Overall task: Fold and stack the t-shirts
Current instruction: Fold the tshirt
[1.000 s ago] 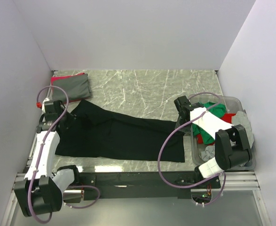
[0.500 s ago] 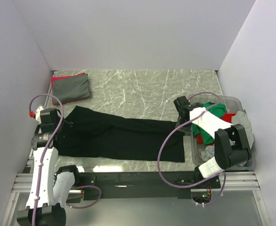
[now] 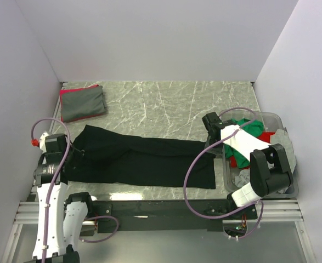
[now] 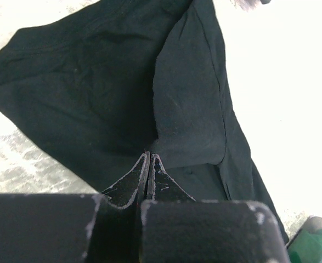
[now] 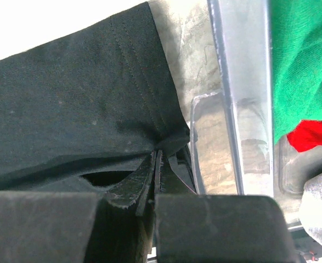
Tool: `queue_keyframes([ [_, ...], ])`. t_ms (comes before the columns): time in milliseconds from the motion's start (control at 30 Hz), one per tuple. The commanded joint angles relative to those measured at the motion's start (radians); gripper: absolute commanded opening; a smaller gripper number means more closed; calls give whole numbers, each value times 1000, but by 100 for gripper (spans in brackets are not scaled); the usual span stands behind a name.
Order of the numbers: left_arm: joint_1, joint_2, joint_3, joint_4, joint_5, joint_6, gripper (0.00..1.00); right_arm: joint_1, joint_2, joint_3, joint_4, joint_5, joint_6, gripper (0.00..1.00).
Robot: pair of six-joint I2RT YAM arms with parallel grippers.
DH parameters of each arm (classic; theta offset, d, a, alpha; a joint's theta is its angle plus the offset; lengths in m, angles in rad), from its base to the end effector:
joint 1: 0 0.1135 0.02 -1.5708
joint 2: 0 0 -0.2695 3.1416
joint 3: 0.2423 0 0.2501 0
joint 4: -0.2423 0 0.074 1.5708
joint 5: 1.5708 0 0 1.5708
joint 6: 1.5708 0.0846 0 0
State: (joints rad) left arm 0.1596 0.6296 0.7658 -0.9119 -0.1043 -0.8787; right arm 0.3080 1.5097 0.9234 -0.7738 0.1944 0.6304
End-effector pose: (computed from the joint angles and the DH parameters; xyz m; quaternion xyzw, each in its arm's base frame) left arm 0.1442 0.0321 0.2539 -0.4743 0.7894 -0.0911 0.3788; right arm 0.2640 0.0668 0.1446 0.1689 0.9753 -0.0388 0.1370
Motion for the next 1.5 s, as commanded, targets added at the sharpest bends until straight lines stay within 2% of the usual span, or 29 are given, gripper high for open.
queue_keyframes([
  [0, 4, -36, 76, -68, -29, -17, 0, 3, -8, -18, -16, 46, -5, 0],
  [300, 6, -74, 151, -159, -55, -16, 0, 3, -3, -17, -21, 46, -3, 0],
  [533, 6, -7, 75, -98, 20, 49, 0, 3, 17, -9, -19, 37, -11, 0],
  [567, 6, 8, 67, -90, 32, 56, 0, 3, 18, -8, -22, 36, -11, 6],
  [633, 6, 44, 35, -49, 40, 76, 0, 8, 17, 8, -39, 39, -12, 24],
  [667, 5, 56, 24, -29, 49, 83, 0, 22, 12, 15, -47, 51, -11, 40],
  [767, 6, 129, -3, 68, 87, 89, 0, 66, -20, 80, -99, 98, -12, 50],
  [867, 6, 217, -3, 171, 118, 104, 0, 158, -35, 182, -119, 109, -32, 50],
  [1033, 12, 409, 44, 321, 109, 168, 0, 320, -2, 336, 6, -30, -60, 46],
  [1133, 43, 524, 70, 379, 115, 213, 0, 423, 78, 411, 86, -107, -69, 44],
  [1300, 93, 669, 133, 433, 126, 282, 0, 580, 276, 621, 103, -165, -121, 41],
  [1467, 118, 716, 127, 473, 190, 300, 0, 692, 423, 764, 149, -266, -150, 40],
])
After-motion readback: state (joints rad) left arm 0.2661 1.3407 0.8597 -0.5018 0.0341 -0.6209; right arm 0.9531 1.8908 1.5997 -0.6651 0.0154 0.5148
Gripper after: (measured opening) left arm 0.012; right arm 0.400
